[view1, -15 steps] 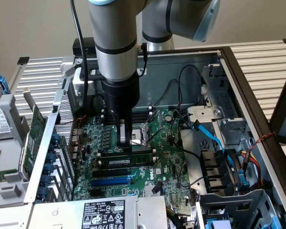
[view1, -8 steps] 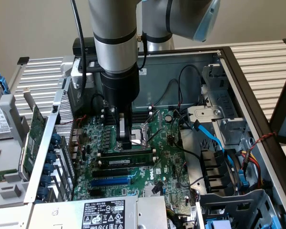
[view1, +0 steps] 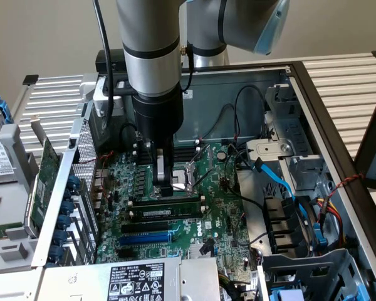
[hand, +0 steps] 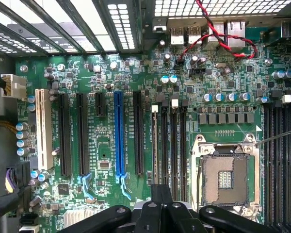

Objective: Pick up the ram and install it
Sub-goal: 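Press down the ram until it locks into place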

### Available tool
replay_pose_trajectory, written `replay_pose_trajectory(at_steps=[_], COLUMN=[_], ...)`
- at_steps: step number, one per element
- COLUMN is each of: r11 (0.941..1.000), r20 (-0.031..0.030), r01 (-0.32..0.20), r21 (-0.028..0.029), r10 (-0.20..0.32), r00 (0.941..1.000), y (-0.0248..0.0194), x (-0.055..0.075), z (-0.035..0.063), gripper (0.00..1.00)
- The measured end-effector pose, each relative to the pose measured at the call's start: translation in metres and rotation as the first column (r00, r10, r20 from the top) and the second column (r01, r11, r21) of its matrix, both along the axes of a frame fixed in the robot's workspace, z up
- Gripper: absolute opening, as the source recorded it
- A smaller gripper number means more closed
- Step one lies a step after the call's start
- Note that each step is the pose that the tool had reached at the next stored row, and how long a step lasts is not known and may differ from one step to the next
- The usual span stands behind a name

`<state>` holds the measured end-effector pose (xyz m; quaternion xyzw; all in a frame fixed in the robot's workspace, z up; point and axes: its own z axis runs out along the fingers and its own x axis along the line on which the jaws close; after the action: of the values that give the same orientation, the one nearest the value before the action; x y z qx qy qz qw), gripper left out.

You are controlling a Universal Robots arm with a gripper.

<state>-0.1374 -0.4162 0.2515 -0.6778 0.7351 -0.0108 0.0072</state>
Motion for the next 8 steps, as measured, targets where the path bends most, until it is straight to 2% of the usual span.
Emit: replay_pose_trajectory(at_steps=[4, 8], r11=[0.9983, 0.9927], r20=[0.0, 0.0], r01=[0.057, 0.121], r21=[0.0, 0.0], r10=[-0.057, -0.121], r00=[0.9983, 0.9927], y=[0.0, 0.0], x=[0.0, 0.0], z=[0.0, 0.0], gripper=[0.11, 0.11])
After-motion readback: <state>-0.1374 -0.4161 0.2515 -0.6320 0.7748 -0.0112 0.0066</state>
